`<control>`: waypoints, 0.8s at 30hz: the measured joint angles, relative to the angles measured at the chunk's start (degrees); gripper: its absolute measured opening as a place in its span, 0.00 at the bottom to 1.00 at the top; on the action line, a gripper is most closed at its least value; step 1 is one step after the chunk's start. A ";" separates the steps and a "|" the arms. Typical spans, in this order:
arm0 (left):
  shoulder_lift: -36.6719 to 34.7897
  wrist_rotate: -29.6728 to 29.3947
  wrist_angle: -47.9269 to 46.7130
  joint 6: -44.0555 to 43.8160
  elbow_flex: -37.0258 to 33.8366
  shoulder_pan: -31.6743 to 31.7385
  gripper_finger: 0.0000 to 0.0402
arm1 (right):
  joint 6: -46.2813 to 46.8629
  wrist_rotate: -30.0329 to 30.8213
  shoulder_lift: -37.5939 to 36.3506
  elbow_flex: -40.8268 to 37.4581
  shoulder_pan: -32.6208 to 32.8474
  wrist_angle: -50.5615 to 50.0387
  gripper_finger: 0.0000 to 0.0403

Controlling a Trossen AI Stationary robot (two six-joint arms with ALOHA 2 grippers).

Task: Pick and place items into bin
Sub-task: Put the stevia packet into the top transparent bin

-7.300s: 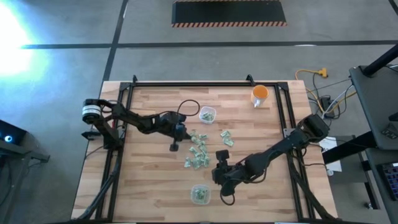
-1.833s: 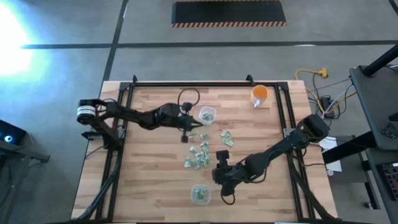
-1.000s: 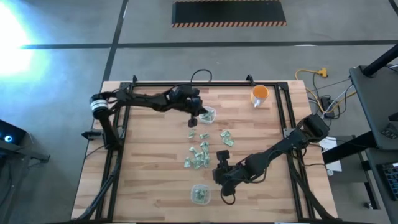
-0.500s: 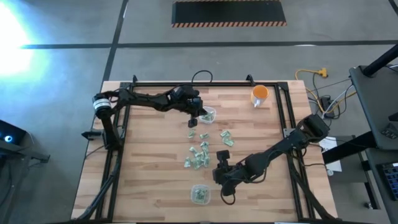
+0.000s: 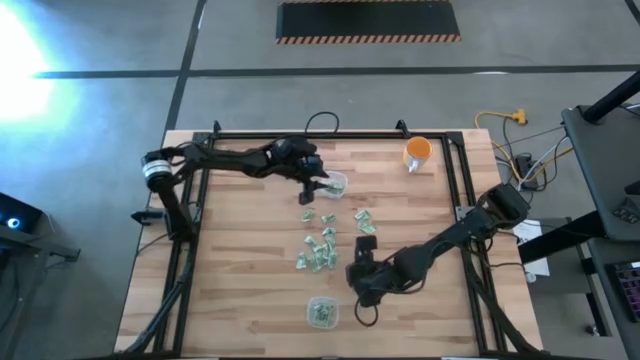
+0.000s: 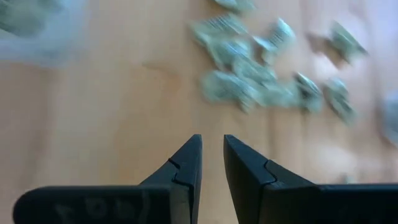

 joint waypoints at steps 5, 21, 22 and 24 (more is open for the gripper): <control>-5.49 0.08 -8.82 2.12 -0.74 -0.10 0.33 | 2.46 3.50 0.00 -1.19 -0.08 -2.25 0.14; -16.35 7.81 -6.80 4.74 -19.17 -0.50 0.34 | 2.22 4.36 0.00 -2.39 -1.25 -0.41 0.14; -16.28 7.93 -3.57 3.14 -20.53 -0.50 0.34 | 2.07 4.36 0.00 -2.41 -1.33 -0.23 0.14; -16.07 8.24 2.24 -0.24 -22.93 -0.50 0.34 | 1.57 4.37 0.00 -2.43 -1.44 0.56 0.14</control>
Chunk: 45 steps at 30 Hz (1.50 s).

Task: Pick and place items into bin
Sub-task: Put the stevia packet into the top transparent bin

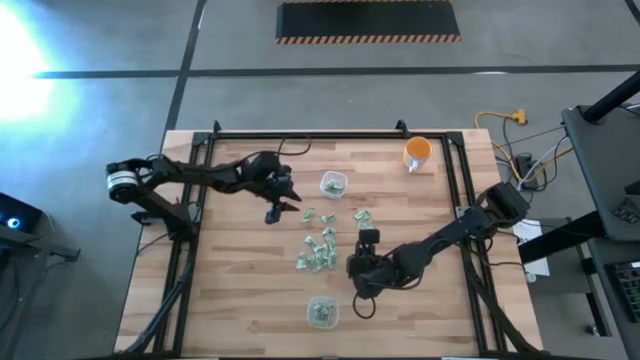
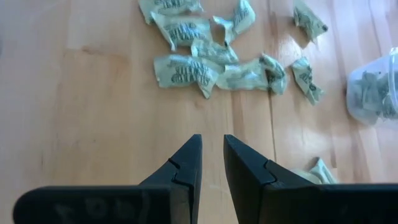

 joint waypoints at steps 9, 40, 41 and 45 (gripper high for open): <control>0.07 0.62 10.11 -3.04 -5.45 -0.48 0.34 | -2.56 -0.03 0.00 0.01 0.04 0.17 0.14; 13.06 -5.12 15.95 -4.64 -3.05 -4.71 0.57 | -4.72 -0.10 0.00 -0.01 -0.70 0.52 0.14; 13.30 -5.10 16.37 -4.66 -2.86 -4.76 0.57 | -4.70 -0.12 0.00 -0.01 -0.70 0.56 0.14; 14.38 -4.77 17.03 -4.64 -2.70 -4.96 0.57 | -4.72 -0.21 0.00 -0.02 -0.70 0.59 0.14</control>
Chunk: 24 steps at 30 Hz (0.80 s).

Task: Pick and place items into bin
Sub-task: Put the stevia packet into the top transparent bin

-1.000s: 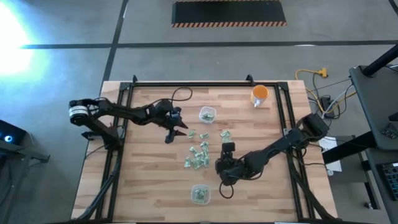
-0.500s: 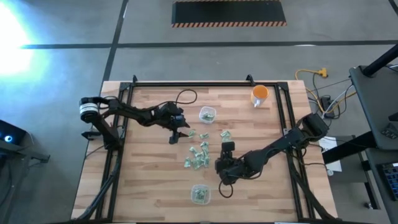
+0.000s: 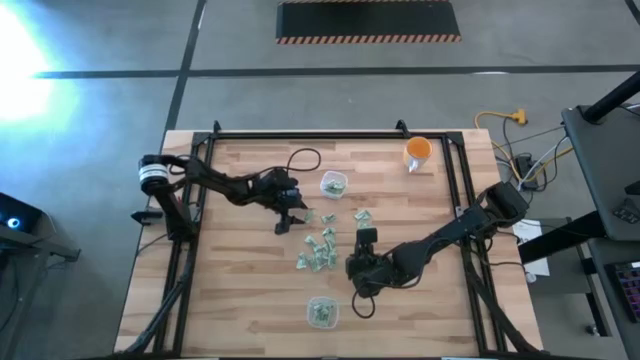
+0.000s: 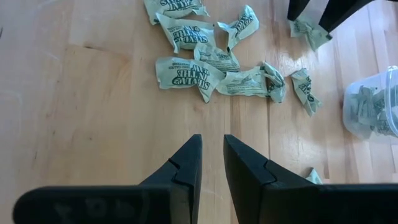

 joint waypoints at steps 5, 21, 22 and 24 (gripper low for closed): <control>1.50 0.21 1.15 0.22 0.03 -0.13 0.55 | 0.02 -0.02 0.00 -0.01 0.00 -0.04 0.14; 1.21 -0.06 0.65 1.55 0.07 -0.12 0.18 | 0.01 -0.25 0.00 -0.01 0.02 -0.05 0.14; 1.21 -0.03 0.65 1.56 0.07 -0.12 0.15 | 0.02 -0.26 0.00 -0.01 0.02 -0.05 0.14; 1.21 0.01 0.65 1.60 0.04 -0.12 0.11 | 0.02 -0.24 0.00 -0.01 0.02 -0.07 0.14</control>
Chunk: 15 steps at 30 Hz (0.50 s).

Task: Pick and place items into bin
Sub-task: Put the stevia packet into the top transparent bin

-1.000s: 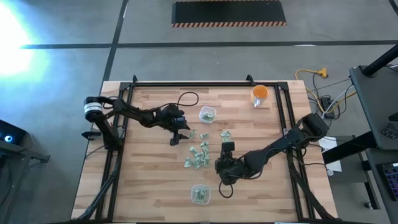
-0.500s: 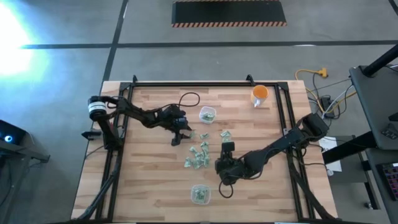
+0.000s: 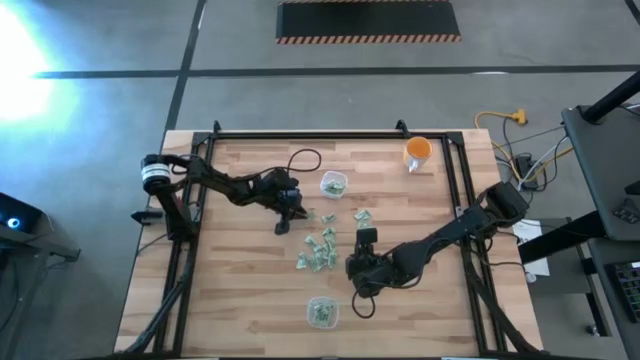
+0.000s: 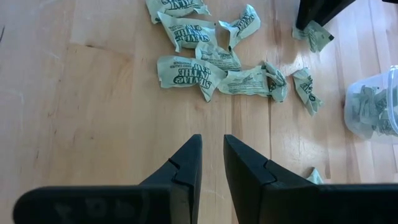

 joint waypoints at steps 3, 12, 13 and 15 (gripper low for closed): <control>0.00 0.32 0.00 0.41 -0.02 -0.02 0.05 | -0.02 0.00 0.00 0.00 0.00 0.02 0.14; -3.56 0.05 0.36 1.46 0.08 -0.07 0.01 | -0.02 0.00 0.00 0.00 0.00 0.00 0.14; -4.45 -0.60 0.46 1.46 0.24 -0.07 0.01 | -0.02 0.00 0.00 0.00 0.00 0.00 0.14; -6.09 -1.71 0.49 1.50 0.48 -0.07 0.01 | -0.02 0.02 0.00 0.00 0.00 0.00 0.14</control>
